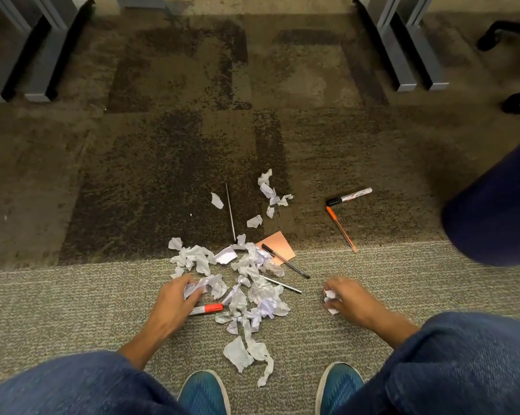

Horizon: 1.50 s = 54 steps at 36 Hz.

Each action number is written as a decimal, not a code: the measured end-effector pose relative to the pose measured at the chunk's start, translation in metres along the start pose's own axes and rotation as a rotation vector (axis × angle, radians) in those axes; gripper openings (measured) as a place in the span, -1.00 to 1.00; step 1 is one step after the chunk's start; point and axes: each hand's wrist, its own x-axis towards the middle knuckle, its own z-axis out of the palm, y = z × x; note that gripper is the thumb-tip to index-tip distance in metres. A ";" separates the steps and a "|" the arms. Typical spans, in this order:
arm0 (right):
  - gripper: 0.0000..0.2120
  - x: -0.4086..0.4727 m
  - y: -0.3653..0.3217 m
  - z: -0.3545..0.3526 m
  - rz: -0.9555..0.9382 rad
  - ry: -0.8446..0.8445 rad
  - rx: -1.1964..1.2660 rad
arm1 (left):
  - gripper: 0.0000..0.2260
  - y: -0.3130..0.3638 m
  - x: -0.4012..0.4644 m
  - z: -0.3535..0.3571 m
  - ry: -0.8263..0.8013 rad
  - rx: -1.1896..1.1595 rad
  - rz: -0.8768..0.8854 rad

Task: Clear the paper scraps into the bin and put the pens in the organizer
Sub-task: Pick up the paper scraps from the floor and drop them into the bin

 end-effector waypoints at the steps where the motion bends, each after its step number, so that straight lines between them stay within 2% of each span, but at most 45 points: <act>1: -0.91 0.000 -0.001 0.000 0.009 0.002 0.006 | -0.95 0.001 0.000 -0.003 0.004 -0.001 0.000; 3: -0.96 0.000 -0.003 0.000 0.035 0.007 0.074 | -0.90 0.001 0.001 -0.009 0.010 -0.008 0.005; 5: -0.91 -0.002 -0.003 -0.002 0.075 0.006 0.191 | -0.88 0.003 0.004 -0.017 0.005 -0.031 0.030; 8: -0.95 -0.003 -0.002 -0.006 0.149 -0.012 0.462 | -0.93 0.012 0.010 -0.033 -0.020 -0.101 0.108; 11: -0.93 -0.005 -0.002 -0.016 0.176 -0.022 0.677 | -0.71 0.028 0.019 -0.056 -0.155 -0.114 0.177; 15: -0.88 -0.009 -0.008 -0.042 0.174 -0.032 0.943 | -0.82 0.062 0.040 -0.085 -0.319 -0.274 0.165; 19: -0.91 -0.014 -0.014 -0.086 0.108 0.028 1.139 | -0.89 0.108 0.066 -0.107 -0.381 -0.407 0.134; 24: -0.95 -0.022 -0.018 -0.149 0.040 0.202 1.418 | -0.85 0.198 0.094 -0.122 -0.446 -0.436 0.212; 29: -0.95 -0.034 -0.010 -0.208 -0.032 0.391 1.670 | -0.85 0.307 0.102 -0.104 -0.462 -0.607 0.276; 33: -0.91 -0.048 0.005 -0.245 -0.061 0.516 1.853 | -0.78 0.379 0.099 -0.077 -0.472 -0.833 0.234; 38: -0.88 -0.073 0.029 -0.279 -0.016 0.701 2.027 | -0.88 0.449 0.085 -0.037 -0.511 -1.020 0.166; 43: -0.90 -0.098 0.058 -0.299 -0.032 0.886 2.142 | -0.95 0.515 0.069 0.001 -0.567 -1.067 0.105; 50: -0.88 -0.116 0.104 -0.321 0.010 1.200 2.276 | -0.83 0.611 0.033 0.041 -0.747 -1.035 0.179; 52: -0.86 -0.122 0.111 -0.328 0.017 1.293 2.293 | -0.93 0.632 0.024 0.049 -0.740 -1.021 0.184; 54: -0.84 -0.127 0.115 -0.334 -0.042 1.345 2.314 | -0.65 0.648 0.020 0.056 -0.722 -1.006 0.178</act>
